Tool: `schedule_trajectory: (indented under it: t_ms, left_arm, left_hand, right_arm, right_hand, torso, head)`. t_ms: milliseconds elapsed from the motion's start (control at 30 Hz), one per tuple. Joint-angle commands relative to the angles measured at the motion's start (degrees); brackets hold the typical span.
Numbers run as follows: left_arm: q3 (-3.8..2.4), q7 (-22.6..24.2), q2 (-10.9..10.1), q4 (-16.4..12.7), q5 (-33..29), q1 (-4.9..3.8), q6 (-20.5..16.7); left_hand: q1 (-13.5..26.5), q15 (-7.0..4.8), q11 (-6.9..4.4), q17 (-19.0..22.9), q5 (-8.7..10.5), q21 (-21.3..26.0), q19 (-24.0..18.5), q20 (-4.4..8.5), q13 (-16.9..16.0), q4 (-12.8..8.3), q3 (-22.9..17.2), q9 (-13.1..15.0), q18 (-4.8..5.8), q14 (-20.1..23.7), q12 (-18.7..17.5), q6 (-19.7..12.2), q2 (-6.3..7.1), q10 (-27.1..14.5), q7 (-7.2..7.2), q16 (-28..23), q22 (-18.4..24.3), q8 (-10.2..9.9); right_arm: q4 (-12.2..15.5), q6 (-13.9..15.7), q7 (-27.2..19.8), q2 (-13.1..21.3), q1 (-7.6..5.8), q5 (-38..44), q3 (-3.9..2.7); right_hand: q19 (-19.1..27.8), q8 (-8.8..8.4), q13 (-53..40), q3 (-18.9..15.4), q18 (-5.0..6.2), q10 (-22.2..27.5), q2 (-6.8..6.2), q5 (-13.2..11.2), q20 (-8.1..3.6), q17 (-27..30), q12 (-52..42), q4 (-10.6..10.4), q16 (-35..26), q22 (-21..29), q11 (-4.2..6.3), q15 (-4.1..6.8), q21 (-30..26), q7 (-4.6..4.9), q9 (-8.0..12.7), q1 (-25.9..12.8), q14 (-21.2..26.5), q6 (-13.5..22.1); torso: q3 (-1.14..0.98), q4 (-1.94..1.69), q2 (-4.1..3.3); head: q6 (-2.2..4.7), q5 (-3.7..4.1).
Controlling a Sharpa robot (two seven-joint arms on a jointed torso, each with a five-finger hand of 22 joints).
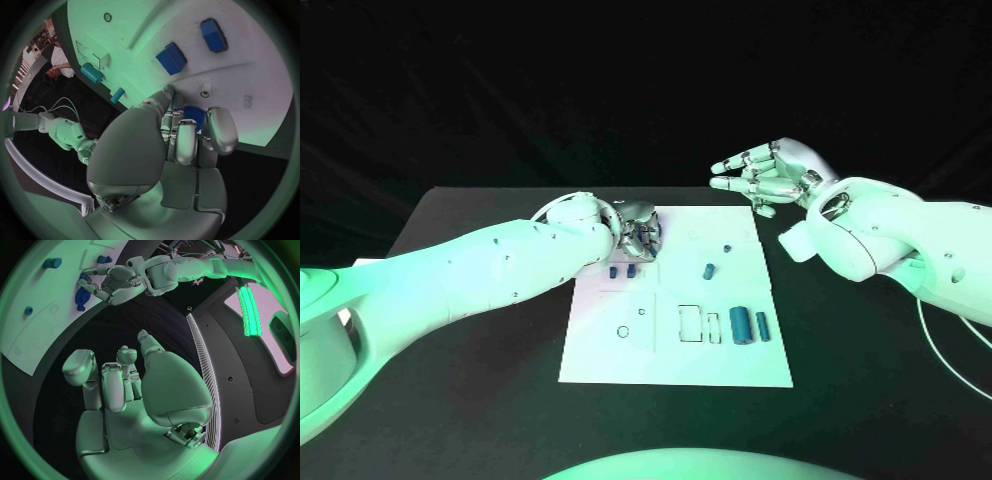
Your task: Assemble the parts on the task board
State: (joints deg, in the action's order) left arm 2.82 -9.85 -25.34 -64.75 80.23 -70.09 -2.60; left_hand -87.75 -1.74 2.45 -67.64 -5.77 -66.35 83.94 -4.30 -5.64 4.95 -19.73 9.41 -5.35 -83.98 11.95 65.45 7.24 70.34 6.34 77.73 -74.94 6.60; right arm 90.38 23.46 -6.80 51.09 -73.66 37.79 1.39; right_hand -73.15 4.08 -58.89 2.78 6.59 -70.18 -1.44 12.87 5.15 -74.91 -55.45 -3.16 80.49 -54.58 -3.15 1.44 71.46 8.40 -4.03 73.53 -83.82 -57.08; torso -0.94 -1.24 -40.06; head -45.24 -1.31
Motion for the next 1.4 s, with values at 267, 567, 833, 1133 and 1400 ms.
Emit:
schedule_trajectory:
  t_ms: [267, 567, 833, 1133, 1400]
  left_arm:
    - [-0.21, 1.2, -0.8, -1.0, -2.3, 0.27, -3.8]
    - [-1.6, 0.8, -4.5, -4.8, -7.7, -0.03, -5.2]
    - [-2.14, 0.3, -8.7, -7.9, -10.0, -0.44, -3.5]
    - [-2.16, -0.2, -11.0, -9.0, -9.6, -0.47, -1.7]
    - [-2.11, -0.5, -11.2, -8.5, -8.2, -0.45, -0.4]
  left_hand:
    - [0.5, -0.45, -0.15, 0.2, 0.24, -1.4, 1.0, 0.67, -0.2, -1.3, -2.3, -0.2, 0.94, -1.9, -0.8, 1.6, 0.17, 1.5, 0.01, 0.4, -3.4, 0.0]
    - [1.4, -0.35, 0.0, 0.6, 0.24, -1.5, 1.0, 0.63, -0.2, -1.8, -3.2, -0.4, 0.95, -1.9, -1.5, 1.7, 0.62, 1.6, 0.16, 0.3, -3.6, -0.3]
    - [1.9, -0.27, 0.08, 0.8, 0.22, -1.6, 1.0, 0.58, -0.1, -2.1, -3.7, -0.6, 0.99, -1.8, -2.0, 1.6, 0.89, 1.6, 0.2, 0.3, -3.8, -0.6]
    - [2.1, -0.23, 0.14, 0.7, 0.21, -1.8, 1.0, 0.54, 0.0, -2.2, -4.0, -0.7, 1.02, -1.8, -2.3, 1.6, 0.99, 1.6, 0.23, 0.3, -3.9, -0.7]
    - [2.2, -0.22, 0.14, 0.8, 0.22, -1.8, 1.0, 0.53, 0.0, -2.3, -4.1, -0.7, 1.03, -1.8, -2.3, 1.6, 1.03, 1.6, 0.23, 0.3, -3.9, -0.7]
  right_arm:
    - [-0.1, -1.0, -0.1, -0.1, 0.04, 0.6, 0.0]
    - [-0.2, -1.1, -0.1, -0.2, 0.04, 0.6, 0.0]
    - [-0.2, -1.2, 0.1, 0.1, 0.05, 0.6, 0.0]
    - [-0.2, -1.3, 0.1, 0.2, 0.06, 0.6, 0.02]
    - [-0.2, -1.3, 0.1, 0.3, 0.07, 0.6, 0.03]
  right_hand:
    - [0.4, 0.28, -0.1, -0.4, 0.33, 0.2, 0.56, 0.3, -0.17, -0.3, 0.1, 0.0, -0.4, 0.0, -0.1, -0.36, -0.2, -0.1, 0.0, -0.1, -2.9, 0.4]
    - [0.4, 0.28, -0.1, -0.4, 0.33, 0.2, 0.56, 0.3, -0.17, -0.3, 0.1, 0.0, -0.4, 0.0, -0.1, -0.36, -0.2, -0.1, 0.0, -0.1, -2.9, 0.4]
    - [0.4, 0.29, 0.0, -0.4, 0.33, 0.2, 0.58, 0.3, -0.17, -0.3, 0.1, 0.0, -0.4, 0.0, -0.1, -0.35, -0.2, -0.1, 0.0, -0.1, -2.9, 0.4]
    - [0.4, 0.29, 0.0, -0.4, 0.33, 0.2, 0.58, 0.3, -0.17, -0.3, 0.1, 0.0, -0.4, 0.0, -0.1, -0.35, -0.2, -0.1, 0.0, -0.1, -2.9, 0.4]
    - [0.4, 0.29, 0.0, -0.4, 0.33, 0.2, 0.58, 0.3, -0.17, -0.3, 0.1, 0.0, -0.4, 0.0, -0.1, -0.35, -0.2, -0.1, 0.0, -0.1, -2.9, 0.4]
  torso:
    - [0.07, 0.0, 0.04]
    - [0.03, -0.1, 0.11]
    - [0.07, -0.19, 0.05]
    - [0.09, -0.08, 0.03]
    - [0.04, -0.1, 0.02]
  head:
    - [0.19, -0.08]
    - [0.28, -0.13]
    - [0.34, -0.28]
    - [0.23, -0.4]
    - [0.24, -0.58]
